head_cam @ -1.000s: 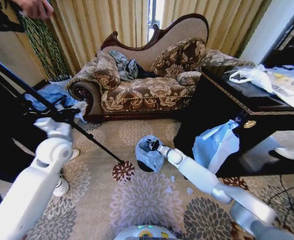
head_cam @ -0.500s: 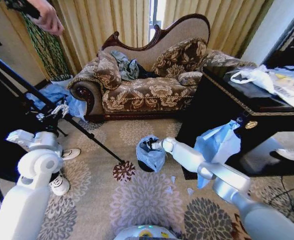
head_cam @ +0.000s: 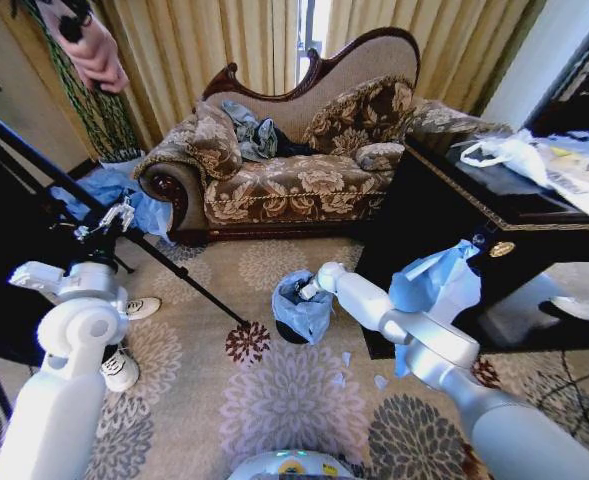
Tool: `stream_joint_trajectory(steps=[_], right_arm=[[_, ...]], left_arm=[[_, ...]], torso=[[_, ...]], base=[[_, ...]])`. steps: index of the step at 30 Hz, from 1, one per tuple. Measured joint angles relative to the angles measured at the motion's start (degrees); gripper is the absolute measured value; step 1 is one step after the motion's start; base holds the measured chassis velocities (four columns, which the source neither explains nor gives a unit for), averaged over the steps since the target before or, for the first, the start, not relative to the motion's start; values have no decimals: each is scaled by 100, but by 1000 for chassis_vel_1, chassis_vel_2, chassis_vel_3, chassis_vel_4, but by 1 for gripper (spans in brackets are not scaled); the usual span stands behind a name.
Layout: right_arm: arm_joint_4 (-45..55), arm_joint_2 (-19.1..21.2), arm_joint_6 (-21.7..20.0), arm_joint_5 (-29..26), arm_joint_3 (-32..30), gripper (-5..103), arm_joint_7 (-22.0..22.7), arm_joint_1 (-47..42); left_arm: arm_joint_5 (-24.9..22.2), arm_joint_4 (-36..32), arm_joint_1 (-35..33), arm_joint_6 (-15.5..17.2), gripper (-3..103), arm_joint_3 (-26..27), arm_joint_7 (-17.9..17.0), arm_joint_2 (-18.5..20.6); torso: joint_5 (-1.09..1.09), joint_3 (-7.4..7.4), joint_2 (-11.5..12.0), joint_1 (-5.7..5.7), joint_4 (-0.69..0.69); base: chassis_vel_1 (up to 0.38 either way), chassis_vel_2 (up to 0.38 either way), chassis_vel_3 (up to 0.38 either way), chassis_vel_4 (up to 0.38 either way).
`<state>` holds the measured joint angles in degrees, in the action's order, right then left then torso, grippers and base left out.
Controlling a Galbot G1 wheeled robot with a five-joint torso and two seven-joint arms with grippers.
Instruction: Place a garbage bag over the trash bin.
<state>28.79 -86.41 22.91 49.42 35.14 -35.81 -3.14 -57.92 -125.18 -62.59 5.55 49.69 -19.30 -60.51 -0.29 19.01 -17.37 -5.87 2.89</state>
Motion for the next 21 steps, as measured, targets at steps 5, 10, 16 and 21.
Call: stream_joint_trajectory(steps=[5,10,16,21], right_arm=[[-476,-265,150,875,-77,0,208,-64],[-697,-304,133,1084,70,0,312,-28],[-913,-488,84,1169,275,0,388,-27],[-1244,-588,-73,1206,513,0,493,-174]], left_arm=[[-124,-195,-147,8,100,123,8,-78],[-179,-292,-237,5,100,223,39,-125],[-270,-367,-306,3,100,303,42,-160],[-407,-485,-438,-4,100,471,44,-198]], torso=[[0,0,0,0,-2],[0,0,0,0,1],[0,0,0,0,0],[-1,0,0,0,-1]], base=[[0,0,0,0],[0,0,0,0],[0,0,0,0],[0,0,0,0]])
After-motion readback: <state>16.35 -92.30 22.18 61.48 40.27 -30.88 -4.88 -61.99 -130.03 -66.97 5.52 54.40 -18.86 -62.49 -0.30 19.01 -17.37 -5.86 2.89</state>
